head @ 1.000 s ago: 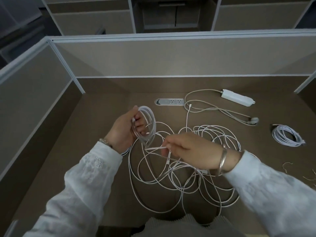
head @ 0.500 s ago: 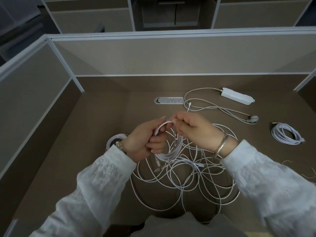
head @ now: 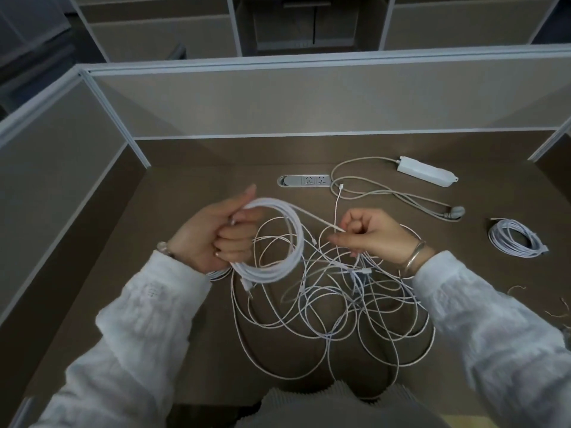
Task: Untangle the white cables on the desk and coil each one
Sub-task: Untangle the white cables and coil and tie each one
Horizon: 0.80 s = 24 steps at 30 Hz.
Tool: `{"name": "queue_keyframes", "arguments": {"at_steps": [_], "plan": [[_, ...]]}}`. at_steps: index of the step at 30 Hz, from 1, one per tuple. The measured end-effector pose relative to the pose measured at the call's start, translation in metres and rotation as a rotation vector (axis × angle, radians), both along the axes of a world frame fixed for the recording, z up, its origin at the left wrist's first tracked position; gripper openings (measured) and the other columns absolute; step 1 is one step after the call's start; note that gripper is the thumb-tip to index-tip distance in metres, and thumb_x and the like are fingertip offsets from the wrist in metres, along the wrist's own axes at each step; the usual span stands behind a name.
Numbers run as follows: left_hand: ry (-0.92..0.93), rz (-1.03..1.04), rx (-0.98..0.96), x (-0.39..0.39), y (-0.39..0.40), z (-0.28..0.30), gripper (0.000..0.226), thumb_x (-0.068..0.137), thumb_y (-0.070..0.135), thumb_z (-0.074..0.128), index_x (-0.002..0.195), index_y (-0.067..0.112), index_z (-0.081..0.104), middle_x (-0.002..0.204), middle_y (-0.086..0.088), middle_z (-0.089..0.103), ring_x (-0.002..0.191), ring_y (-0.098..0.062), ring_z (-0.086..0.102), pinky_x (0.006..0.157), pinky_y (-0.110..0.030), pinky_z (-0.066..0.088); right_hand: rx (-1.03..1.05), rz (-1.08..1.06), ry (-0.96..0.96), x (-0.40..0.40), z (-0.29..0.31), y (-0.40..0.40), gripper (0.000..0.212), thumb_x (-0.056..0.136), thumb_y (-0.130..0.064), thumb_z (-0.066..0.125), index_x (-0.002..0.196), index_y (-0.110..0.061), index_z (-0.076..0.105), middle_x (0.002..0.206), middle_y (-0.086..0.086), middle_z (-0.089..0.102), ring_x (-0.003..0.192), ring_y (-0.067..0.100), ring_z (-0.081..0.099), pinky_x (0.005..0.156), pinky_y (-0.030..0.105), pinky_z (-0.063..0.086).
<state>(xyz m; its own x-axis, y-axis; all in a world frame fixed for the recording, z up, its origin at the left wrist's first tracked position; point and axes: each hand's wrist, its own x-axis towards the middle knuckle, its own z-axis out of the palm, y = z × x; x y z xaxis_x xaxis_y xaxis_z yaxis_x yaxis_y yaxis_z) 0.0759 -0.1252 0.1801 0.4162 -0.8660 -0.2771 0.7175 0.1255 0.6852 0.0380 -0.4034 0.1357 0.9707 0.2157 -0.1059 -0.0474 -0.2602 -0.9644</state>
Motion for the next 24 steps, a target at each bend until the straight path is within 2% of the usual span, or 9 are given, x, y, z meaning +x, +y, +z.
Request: {"name": "queue_keyframes", "arguments": {"at_steps": [3, 6, 9, 11, 12, 14, 16, 20, 24], "plan": [[0.023, 0.091, -0.124, 0.015, 0.020, 0.000, 0.047, 0.100, 0.046, 0.042, 0.064, 0.017, 0.051, 0.045, 0.007, 0.025, 0.035, -0.009, 0.022, 0.035, -0.021, 0.025, -0.019, 0.000, 0.041, 0.001, -0.014, -0.013, 0.020, 0.077, -0.004, 0.072, 0.074, -0.008, 0.053, 0.051, -0.001, 0.046, 0.046, 0.012, 0.052, 0.050, 0.017, 0.047], [0.144, 0.098, -0.392, 0.029, 0.036, -0.001, 0.057, 0.105, 0.045, 0.023, 0.076, 0.005, 0.052, 0.051, -0.001, 0.033, 0.044, -0.016, 0.032, 0.045, -0.028, 0.030, -0.063, 0.014, 0.060, 0.002, -0.026, -0.018, 0.021, 0.079, -0.002, 0.071, 0.073, -0.009, 0.052, 0.050, -0.002, 0.048, 0.046, 0.010, 0.051, 0.052, 0.017, 0.047], [0.133, 0.240, -0.536, 0.041, 0.057, 0.006, 0.055, 0.106, 0.038, 0.024, 0.078, 0.000, 0.052, 0.054, -0.006, 0.035, 0.047, -0.018, 0.033, 0.050, -0.032, 0.031, -0.148, -0.005, 0.052, 0.001, -0.039, -0.027, 0.024, 0.081, -0.003, 0.070, 0.071, -0.009, 0.049, 0.056, 0.012, 0.046, 0.044, 0.009, 0.051, 0.050, 0.018, 0.045], [0.111, 0.392, -0.568, 0.048, 0.075, 0.015, 0.048, 0.105, 0.030, 0.032, 0.073, -0.001, 0.052, 0.052, -0.006, 0.034, 0.044, -0.019, 0.032, 0.047, -0.034, 0.032, -0.195, -0.065, 0.021, -0.002, -0.045, -0.037, 0.022, 0.081, -0.005, 0.070, 0.073, -0.007, 0.050, 0.056, 0.016, 0.054, 0.041, 0.009, 0.053, 0.049, 0.017, 0.044], [0.082, 0.500, -0.520, 0.049, 0.081, 0.019, 0.046, 0.104, 0.027, 0.035, 0.069, 0.002, 0.051, 0.049, -0.005, 0.033, 0.040, -0.019, 0.030, 0.044, -0.033, 0.033, -0.172, -0.111, 0.012, -0.004, -0.046, -0.041, 0.021, 0.081, -0.005, 0.070, 0.075, -0.006, 0.050, 0.053, 0.016, 0.057, 0.040, 0.009, 0.053, 0.047, 0.016, 0.042], [-0.020, 0.749, -0.291, 0.048, 0.082, 0.024, 0.048, 0.103, 0.031, 0.037, 0.060, 0.013, 0.046, 0.041, 0.002, 0.031, 0.033, -0.011, 0.025, 0.036, -0.024, 0.029, -0.132, -0.187, -0.012, -0.008, -0.044, -0.045, 0.019, 0.081, -0.005, 0.069, 0.075, -0.004, 0.051, 0.050, 0.007, 0.063, 0.038, 0.012, 0.053, 0.043, 0.016, 0.041], [-0.140, 0.883, -0.074, 0.042, 0.069, 0.024, 0.053, 0.102, 0.039, 0.033, 0.053, 0.021, 0.041, 0.038, 0.007, 0.028, 0.030, -0.007, 0.020, 0.033, -0.017, 0.021, -0.225, -0.200, -0.068, -0.012, -0.036, -0.039, 0.016, 0.082, -0.012, 0.070, 0.076, -0.004, 0.057, 0.052, 0.006, 0.066, 0.039, 0.014, 0.053, 0.043, 0.018, 0.043], [-0.154, 0.912, 0.110, 0.037, 0.039, 0.008, 0.054, 0.101, 0.046, 0.032, 0.053, 0.022, 0.037, 0.037, 0.007, 0.024, 0.028, -0.005, 0.019, 0.032, -0.017, 0.017, -0.609, -0.079, -0.257, -0.021, -0.012, -0.017, 0.019, 0.086, -0.028, 0.068, 0.070, -0.017, 0.064, 0.050, -0.008, 0.061, 0.044, 0.001, 0.052, 0.053, 0.012, 0.040], [-0.210, 0.878, 0.241, 0.035, 0.018, -0.012, 0.054, 0.101, 0.046, 0.034, 0.054, 0.021, 0.037, 0.039, 0.007, 0.023, 0.029, -0.006, 0.018, 0.034, -0.020, 0.015, -0.773, 0.162, -0.321, -0.031, 0.008, 0.013, 0.020, 0.090, -0.038, 0.059, 0.078, -0.024, 0.064, 0.058, -0.013, 0.052, 0.058, 0.007, 0.049, 0.065, 0.030, 0.047]]}}
